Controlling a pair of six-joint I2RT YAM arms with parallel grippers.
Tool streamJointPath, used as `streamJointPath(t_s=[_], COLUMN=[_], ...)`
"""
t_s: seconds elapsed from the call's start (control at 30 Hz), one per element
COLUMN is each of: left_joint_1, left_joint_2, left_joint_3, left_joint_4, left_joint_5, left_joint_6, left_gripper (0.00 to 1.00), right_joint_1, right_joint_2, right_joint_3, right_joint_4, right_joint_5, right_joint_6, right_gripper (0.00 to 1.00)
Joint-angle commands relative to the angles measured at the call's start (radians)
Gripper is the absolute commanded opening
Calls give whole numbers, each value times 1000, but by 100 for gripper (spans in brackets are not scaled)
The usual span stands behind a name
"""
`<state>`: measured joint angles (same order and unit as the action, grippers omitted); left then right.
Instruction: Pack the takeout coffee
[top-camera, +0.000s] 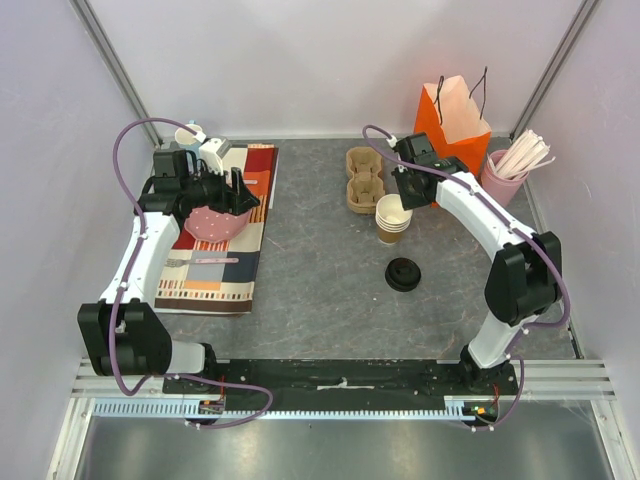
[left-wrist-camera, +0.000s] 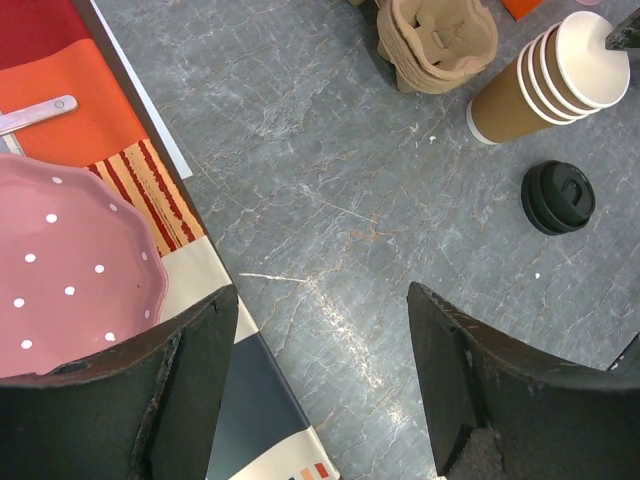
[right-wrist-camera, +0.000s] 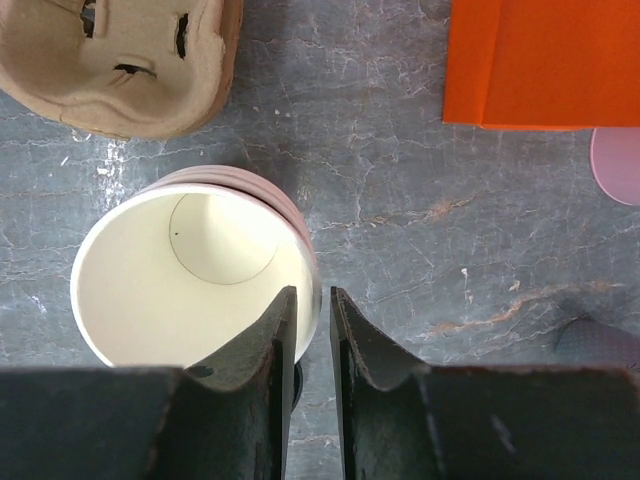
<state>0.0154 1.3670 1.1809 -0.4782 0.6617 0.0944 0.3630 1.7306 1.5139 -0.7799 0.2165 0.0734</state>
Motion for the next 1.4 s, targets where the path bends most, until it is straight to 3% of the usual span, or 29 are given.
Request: streamJointPath(t_s=[0.0, 0.47, 0.6, 0.77, 1.07, 1.37], left_joint_1=[-3, -3, -3, -3, -5, -3], left_joint_2=[-13, -19, -22, -28, -29, -34], left_joint_3=[26, 22, 20, 13, 10, 10], left_joint_4=[1, 3, 1, -3, -5, -7], left_joint_5=[44, 84, 99, 118, 131, 131], left_joint_6=[31, 31, 37, 44, 50, 53], left_gripper=[75, 75, 75, 75, 75, 75], right_joint_1=[5, 21, 19, 4, -30, -30], right_joint_2=[12, -25, -40, -66, -65, -81], right_joint_3=[46, 84, 103, 108, 141, 310], right_joint_4=[10, -7, -27, -22, -44, -93], right_joint_5=[-9, 0, -58, -276, -193, -215], right_joint_6=[-7, -1, -4, 3, 8, -21], right_gripper=[26, 0, 0, 0, 0, 0])
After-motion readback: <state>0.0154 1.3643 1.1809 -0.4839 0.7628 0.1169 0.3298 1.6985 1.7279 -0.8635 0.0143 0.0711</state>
